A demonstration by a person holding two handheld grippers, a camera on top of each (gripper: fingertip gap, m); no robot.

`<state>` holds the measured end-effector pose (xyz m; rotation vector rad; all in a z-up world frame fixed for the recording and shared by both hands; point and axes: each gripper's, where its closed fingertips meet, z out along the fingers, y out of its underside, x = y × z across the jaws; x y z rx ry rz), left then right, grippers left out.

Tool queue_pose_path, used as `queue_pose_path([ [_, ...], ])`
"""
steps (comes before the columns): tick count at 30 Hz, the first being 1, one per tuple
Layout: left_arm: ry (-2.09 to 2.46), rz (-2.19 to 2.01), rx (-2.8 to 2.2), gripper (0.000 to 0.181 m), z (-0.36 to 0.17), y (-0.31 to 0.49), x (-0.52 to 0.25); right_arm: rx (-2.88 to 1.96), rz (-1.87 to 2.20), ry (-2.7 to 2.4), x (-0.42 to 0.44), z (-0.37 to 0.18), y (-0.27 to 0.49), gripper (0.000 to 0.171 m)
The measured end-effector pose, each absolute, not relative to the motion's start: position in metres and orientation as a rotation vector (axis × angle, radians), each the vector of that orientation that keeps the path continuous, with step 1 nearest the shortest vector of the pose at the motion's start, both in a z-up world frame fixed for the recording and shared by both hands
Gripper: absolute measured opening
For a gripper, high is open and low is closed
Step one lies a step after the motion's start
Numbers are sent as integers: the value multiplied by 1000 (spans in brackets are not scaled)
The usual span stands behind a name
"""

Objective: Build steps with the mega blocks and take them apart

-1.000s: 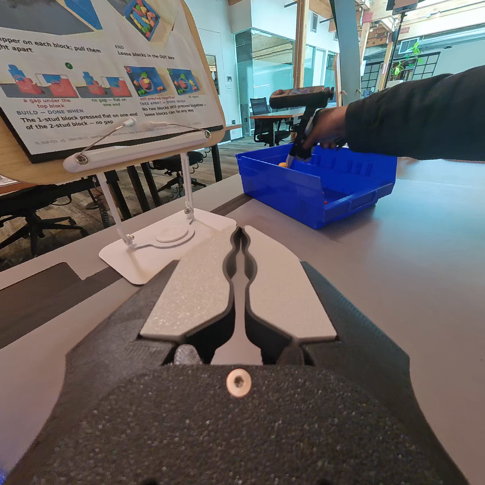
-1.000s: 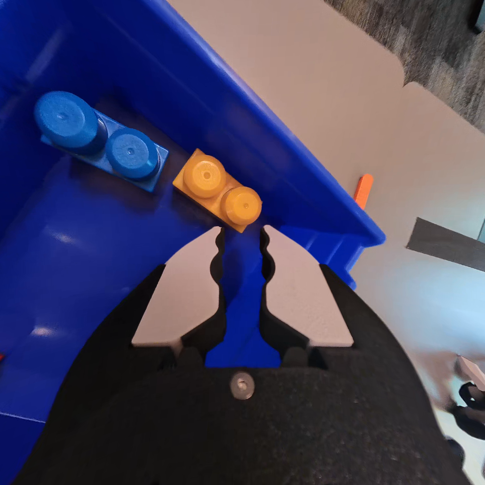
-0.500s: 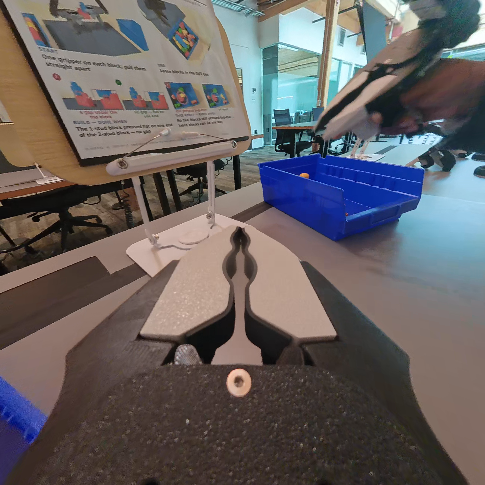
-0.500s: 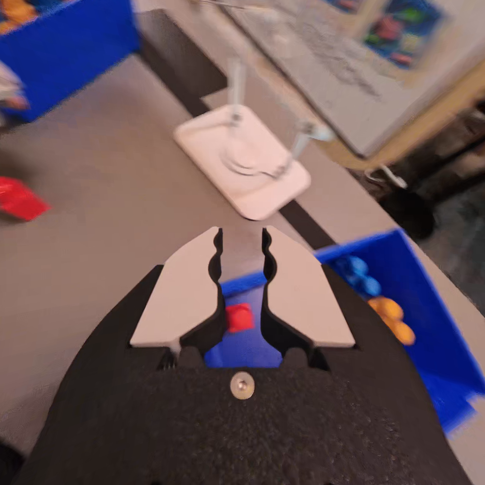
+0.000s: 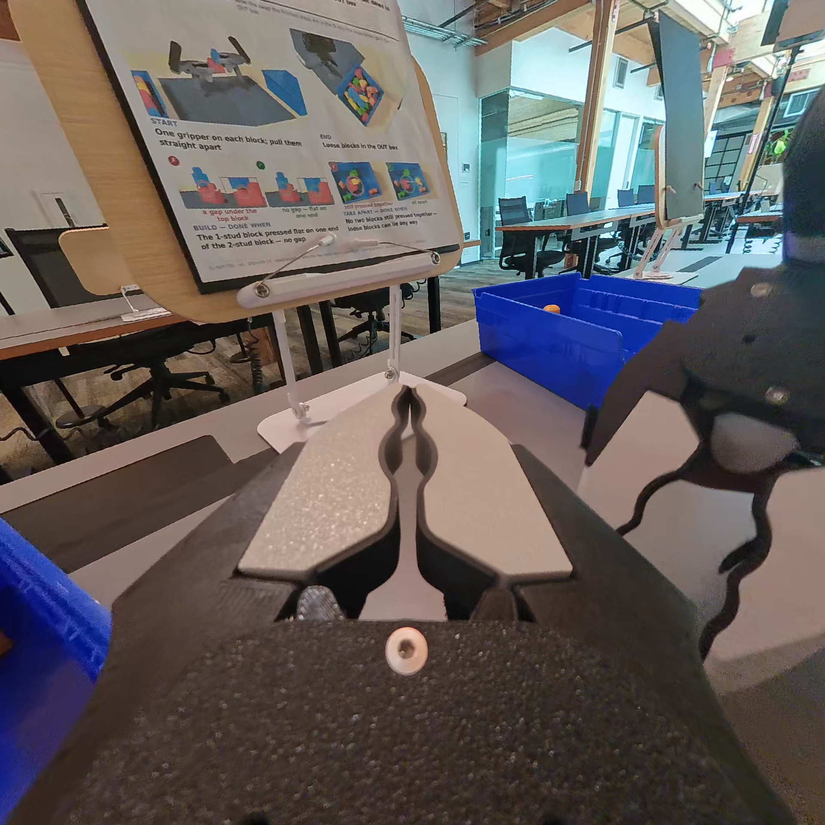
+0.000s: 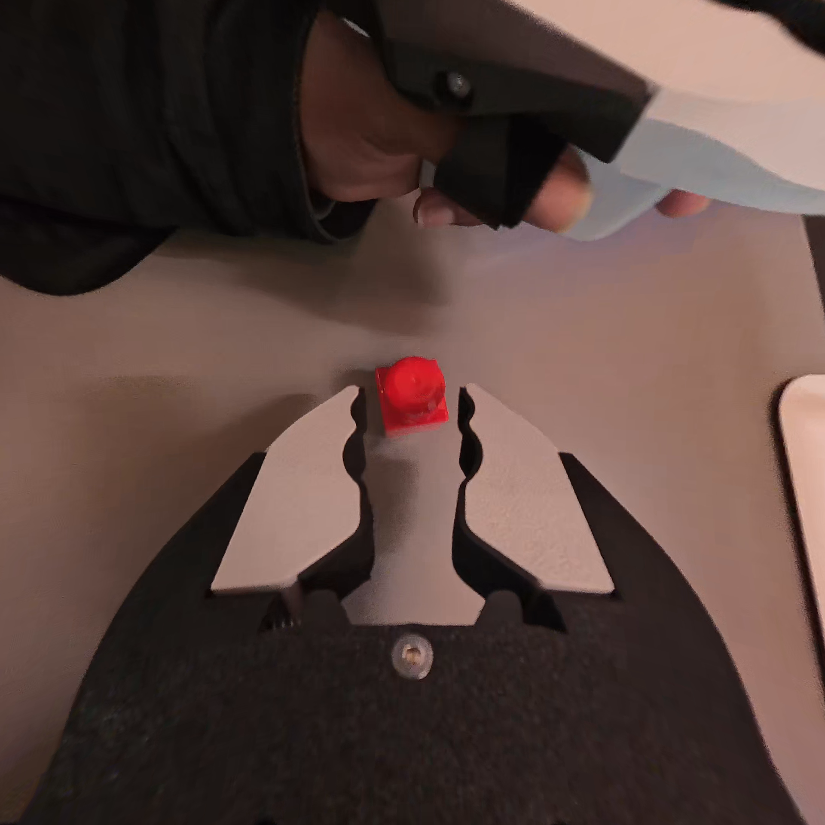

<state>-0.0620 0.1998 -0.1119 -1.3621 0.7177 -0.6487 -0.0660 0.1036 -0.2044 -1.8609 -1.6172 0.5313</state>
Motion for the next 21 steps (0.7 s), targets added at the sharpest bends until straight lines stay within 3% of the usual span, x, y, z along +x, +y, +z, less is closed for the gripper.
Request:
queue_pose_path([
  [2, 718, -647, -1362, 0, -112, 201, -63, -1874, 509, -1646, -73, -213, 106, 41],
  [5, 720, -644, -1365, 0, -113, 202, -64, -1900, 470, -1694, -71, -216, 104, 29],
  [10, 721, -647, -1369, 0, -114, 203, -65, -1881, 460, -1586, -38, -171, 110, 29],
  [17, 738, -645, -1380, 0, -120, 202, -62, -1974, 201, -1243, 113, -78, 172, 28],
  [21, 754, -642, -1390, 0, -125, 202, -59, -2111, 71, -1123, 209, -74, 201, 28],
])
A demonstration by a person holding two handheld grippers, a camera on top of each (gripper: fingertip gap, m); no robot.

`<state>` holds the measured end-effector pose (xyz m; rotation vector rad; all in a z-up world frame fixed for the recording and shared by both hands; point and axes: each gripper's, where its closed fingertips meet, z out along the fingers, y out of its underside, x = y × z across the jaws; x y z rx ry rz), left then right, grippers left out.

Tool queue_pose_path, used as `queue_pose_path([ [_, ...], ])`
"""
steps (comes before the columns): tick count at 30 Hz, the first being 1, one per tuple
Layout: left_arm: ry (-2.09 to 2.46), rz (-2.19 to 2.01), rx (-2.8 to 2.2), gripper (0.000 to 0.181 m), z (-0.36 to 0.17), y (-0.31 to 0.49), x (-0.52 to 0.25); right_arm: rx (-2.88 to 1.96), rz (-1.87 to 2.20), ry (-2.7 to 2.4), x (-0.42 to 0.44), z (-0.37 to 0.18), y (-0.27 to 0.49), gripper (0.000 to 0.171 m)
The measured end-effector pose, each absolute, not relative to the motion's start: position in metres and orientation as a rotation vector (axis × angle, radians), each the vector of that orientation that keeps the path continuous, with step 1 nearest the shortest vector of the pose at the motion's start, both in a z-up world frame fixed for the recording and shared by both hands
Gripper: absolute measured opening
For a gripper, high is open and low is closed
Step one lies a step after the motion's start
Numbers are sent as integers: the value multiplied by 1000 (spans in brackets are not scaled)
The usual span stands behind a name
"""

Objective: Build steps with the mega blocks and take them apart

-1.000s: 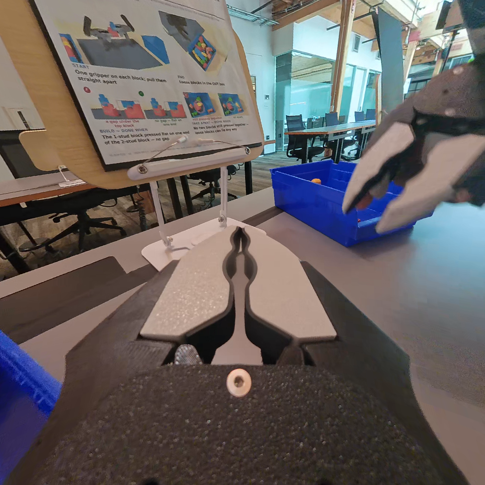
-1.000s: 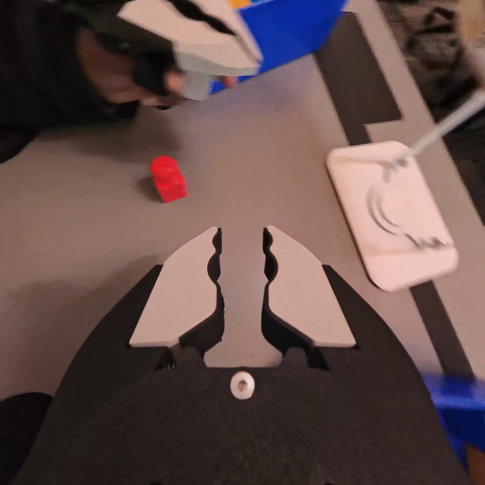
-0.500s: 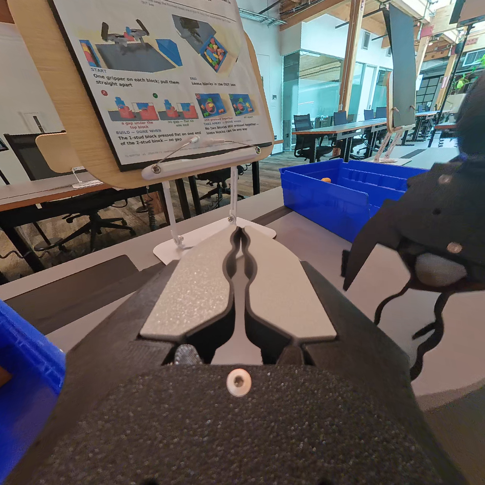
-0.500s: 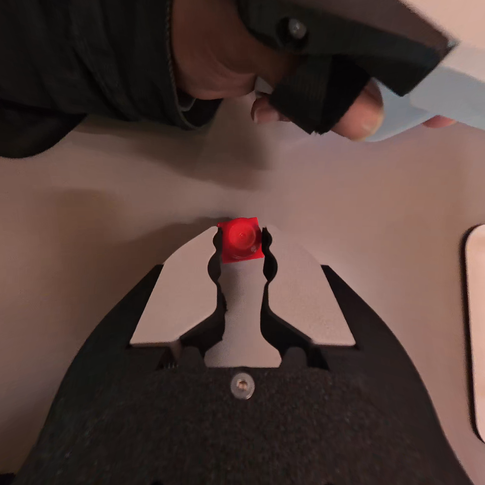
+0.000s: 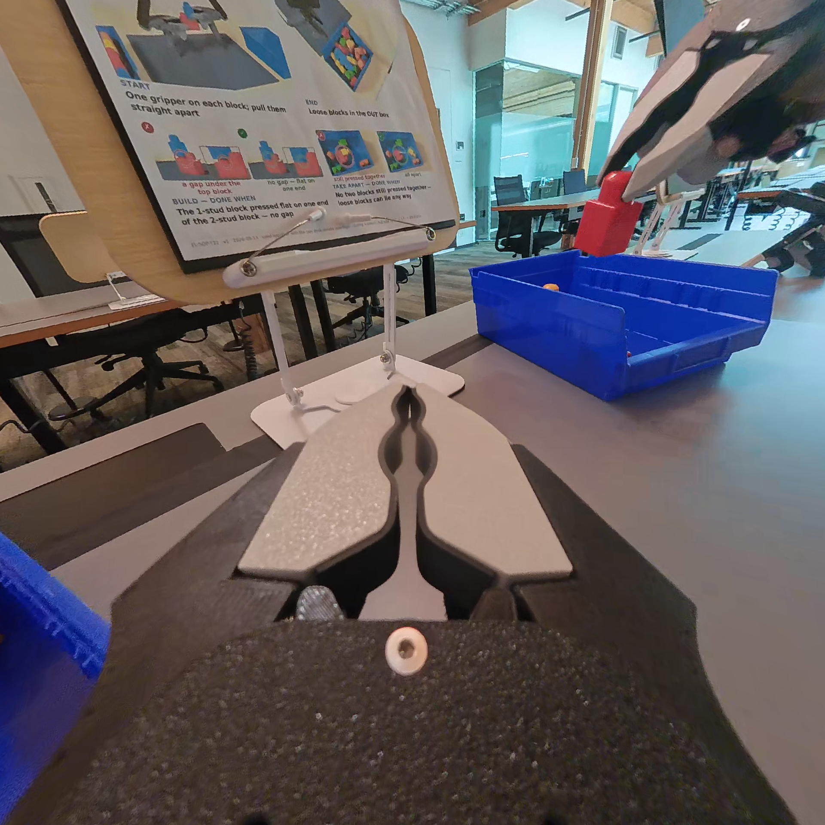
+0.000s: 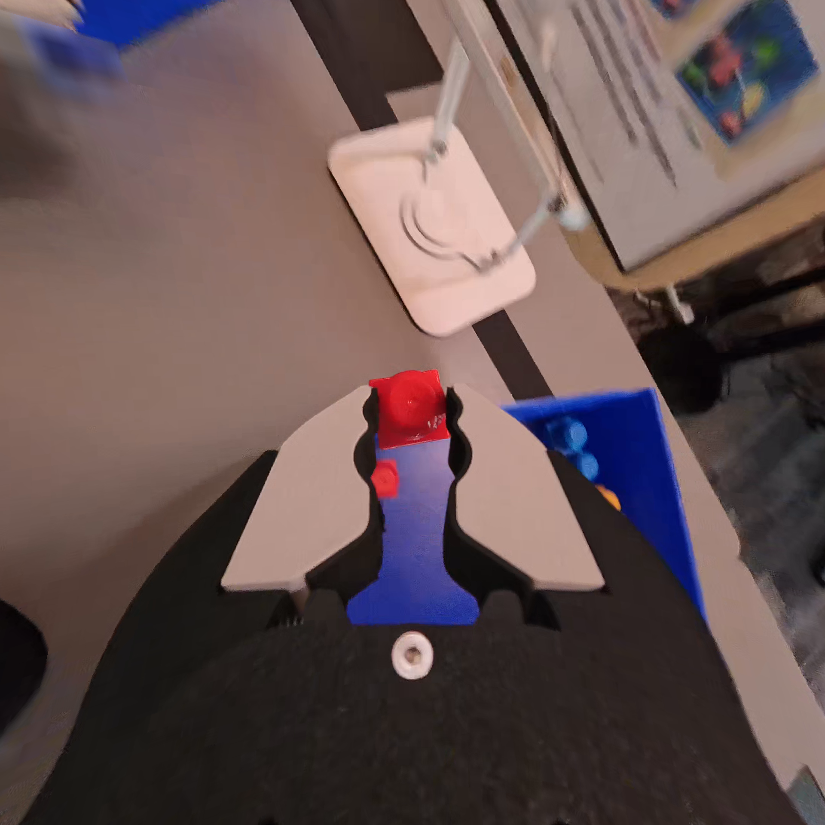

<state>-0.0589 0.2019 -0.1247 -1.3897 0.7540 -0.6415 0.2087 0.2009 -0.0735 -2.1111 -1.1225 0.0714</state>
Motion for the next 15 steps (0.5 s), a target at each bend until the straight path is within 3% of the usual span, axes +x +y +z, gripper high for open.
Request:
queue_pose_path([
  [7, 763, -640, -1400, 0, -129, 203, -59, -2347, 10, -1095, 277, -147, 190, 29],
  [15, 784, -636, -1403, 0, -133, 201, -55, -2431, 58, -1111, 273, -206, 177, 29],
])
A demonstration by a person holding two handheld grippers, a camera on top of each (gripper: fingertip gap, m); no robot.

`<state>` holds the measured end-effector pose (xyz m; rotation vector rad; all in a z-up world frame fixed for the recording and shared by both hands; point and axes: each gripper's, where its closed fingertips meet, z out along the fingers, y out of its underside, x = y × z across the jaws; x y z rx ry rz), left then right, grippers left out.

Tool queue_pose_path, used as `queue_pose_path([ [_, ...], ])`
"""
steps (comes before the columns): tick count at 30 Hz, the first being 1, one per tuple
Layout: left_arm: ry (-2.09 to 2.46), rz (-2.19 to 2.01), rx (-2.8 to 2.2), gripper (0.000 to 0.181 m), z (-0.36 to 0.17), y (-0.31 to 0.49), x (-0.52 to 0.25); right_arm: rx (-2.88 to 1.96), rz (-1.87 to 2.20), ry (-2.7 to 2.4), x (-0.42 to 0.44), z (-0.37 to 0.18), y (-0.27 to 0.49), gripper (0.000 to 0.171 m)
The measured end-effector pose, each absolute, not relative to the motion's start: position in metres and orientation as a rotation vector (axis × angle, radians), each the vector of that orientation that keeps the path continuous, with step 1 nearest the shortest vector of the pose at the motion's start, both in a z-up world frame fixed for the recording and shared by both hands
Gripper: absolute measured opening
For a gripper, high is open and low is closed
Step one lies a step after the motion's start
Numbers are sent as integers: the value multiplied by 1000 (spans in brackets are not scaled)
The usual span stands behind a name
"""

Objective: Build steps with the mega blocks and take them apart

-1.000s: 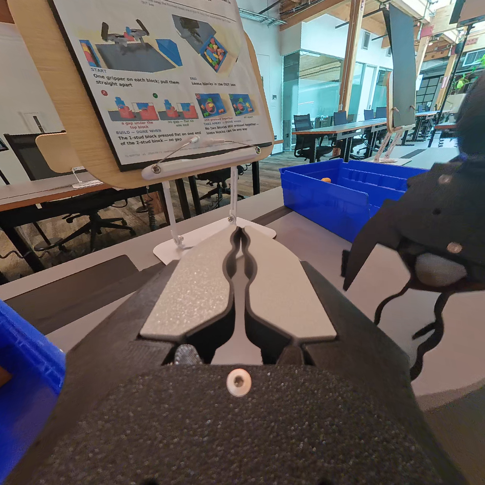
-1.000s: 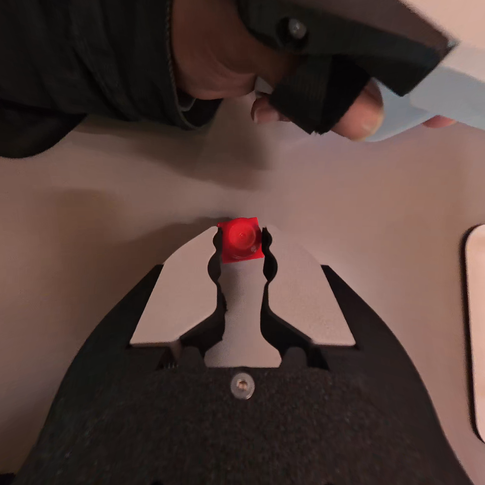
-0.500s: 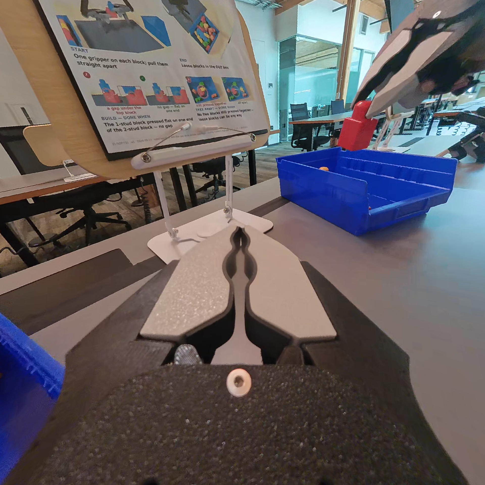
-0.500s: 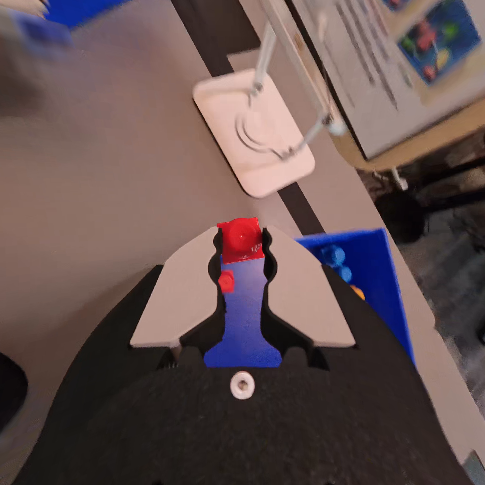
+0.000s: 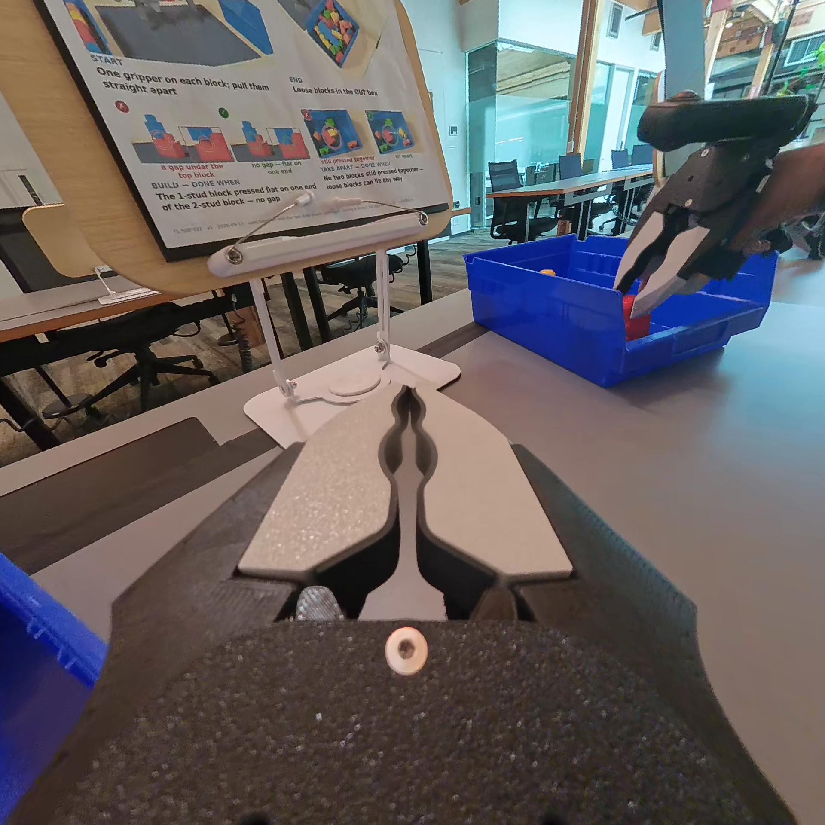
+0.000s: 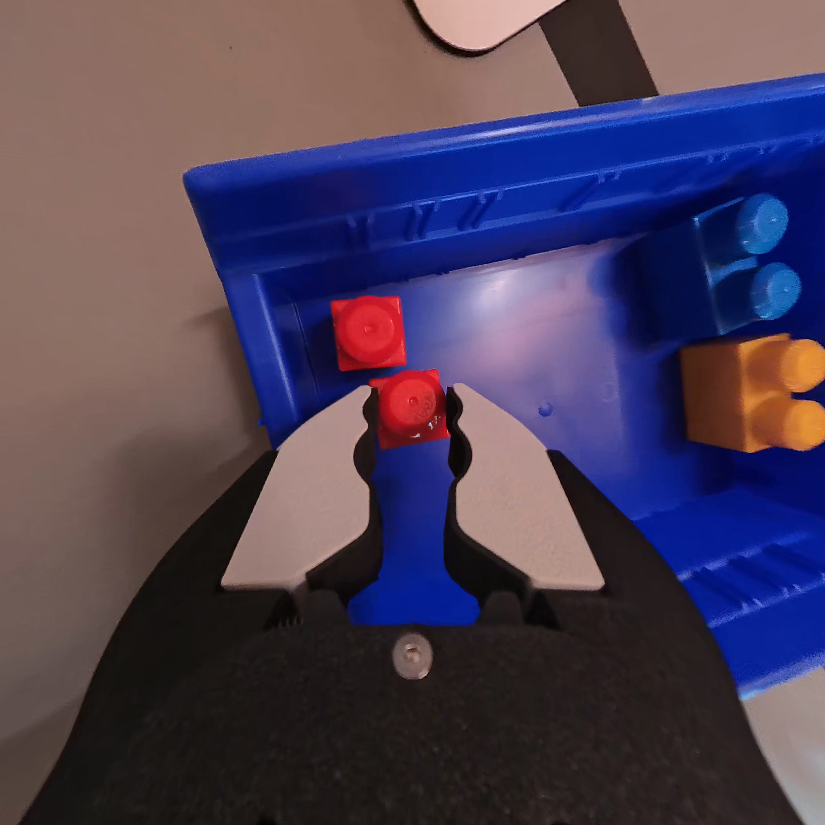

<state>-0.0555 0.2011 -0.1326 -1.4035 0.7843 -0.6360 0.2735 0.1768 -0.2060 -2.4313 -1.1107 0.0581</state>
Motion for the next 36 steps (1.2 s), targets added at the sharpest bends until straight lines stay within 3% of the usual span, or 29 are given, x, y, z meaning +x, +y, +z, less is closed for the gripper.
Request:
queue_pose_path([
  [7, 787, -641, -1403, 0, -132, 201, -56, -2450, 104, -1087, 270, -215, 173, 29],
  [11, 792, -644, -1404, 0, -133, 200, -55, -2447, 105, -1098, 270, -208, 174, 45],
  [17, 807, -641, -1407, 0, -135, 199, -53, -2436, 136, -1144, 251, -202, 181, 47],
  [20, 806, -644, -1407, 0, -135, 199, -53, -2454, 112, -1174, 246, -215, 183, 45],
  [22, 807, -647, -1405, 0, -135, 199, -53, -2447, 137, -1199, 241, -219, 180, 29],
  [27, 810, -650, -1400, 0, -134, 198, -52, -2428, 164, -1220, 236, -218, 178, 29],
  [31, 807, -648, -1396, 0, -132, 198, -53, -2357, 176, -1167, 234, -200, 184, 35],
  [36, 807, -649, -1396, 0, -130, 198, -53, -2125, 222, -1001, 208, -140, 186, 36],
])
